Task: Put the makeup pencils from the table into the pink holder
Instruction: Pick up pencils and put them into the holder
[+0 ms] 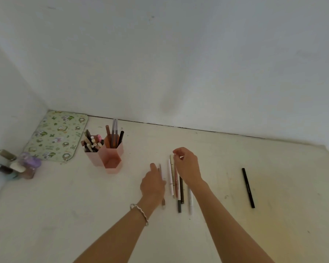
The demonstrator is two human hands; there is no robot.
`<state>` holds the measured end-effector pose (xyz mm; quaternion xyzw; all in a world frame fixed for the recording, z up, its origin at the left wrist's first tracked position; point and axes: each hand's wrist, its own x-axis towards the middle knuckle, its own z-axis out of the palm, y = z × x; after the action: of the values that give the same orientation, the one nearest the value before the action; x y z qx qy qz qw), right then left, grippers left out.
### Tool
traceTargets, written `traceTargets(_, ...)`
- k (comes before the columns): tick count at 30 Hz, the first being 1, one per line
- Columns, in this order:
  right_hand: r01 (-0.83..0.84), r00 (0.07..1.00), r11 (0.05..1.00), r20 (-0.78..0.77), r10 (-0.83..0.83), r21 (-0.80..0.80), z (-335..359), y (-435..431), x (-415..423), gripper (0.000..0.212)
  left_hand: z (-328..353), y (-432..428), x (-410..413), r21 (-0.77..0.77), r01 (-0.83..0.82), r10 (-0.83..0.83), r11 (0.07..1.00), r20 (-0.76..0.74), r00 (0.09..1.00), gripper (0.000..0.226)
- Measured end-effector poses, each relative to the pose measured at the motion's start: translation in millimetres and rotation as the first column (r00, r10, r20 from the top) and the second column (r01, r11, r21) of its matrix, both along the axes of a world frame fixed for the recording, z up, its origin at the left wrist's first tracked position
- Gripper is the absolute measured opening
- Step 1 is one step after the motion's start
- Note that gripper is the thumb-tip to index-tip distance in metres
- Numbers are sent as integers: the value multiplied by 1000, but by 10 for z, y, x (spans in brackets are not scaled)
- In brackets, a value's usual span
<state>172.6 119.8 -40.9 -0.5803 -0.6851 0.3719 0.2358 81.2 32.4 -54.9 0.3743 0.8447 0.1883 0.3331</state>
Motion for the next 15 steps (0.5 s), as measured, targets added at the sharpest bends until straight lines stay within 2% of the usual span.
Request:
traceTargets(2, 9, 999, 1000, 34, -9, -5, -16, 15, 10, 18, 36, 21, -108, 80, -57, 54, 995, 41, 998, 42)
traceTargets(5, -7, 987, 998, 158, 17, -65, -86, -11, -29, 20, 152, 66, -319, 304, -141, 120, 942, 86, 989, 48)
traceTargets(8, -116, 945, 987, 293, 145, -112, -193, -172, -195, 18, 314, 108, -466, 488, -167, 130, 857, 110, 985, 54)
traceTargets(11, -279, 856, 954, 421, 300, -113, -349, -418, -379, 26, 472, 133, -542, 582, -212, 148, 785, 156, 977, 49)
traceTargets(13, -292, 863, 946, 389, 323, -139, -392, -517, -496, 34, 596, 130, -603, 639, -214, 147, 739, 157, 977, 48)
traceTargets(15, -262, 917, 959, 283, 282, -108, -312, -492, -575, 43, 748, 127, -696, 695, -194, 158, 692, 117, 980, 48)
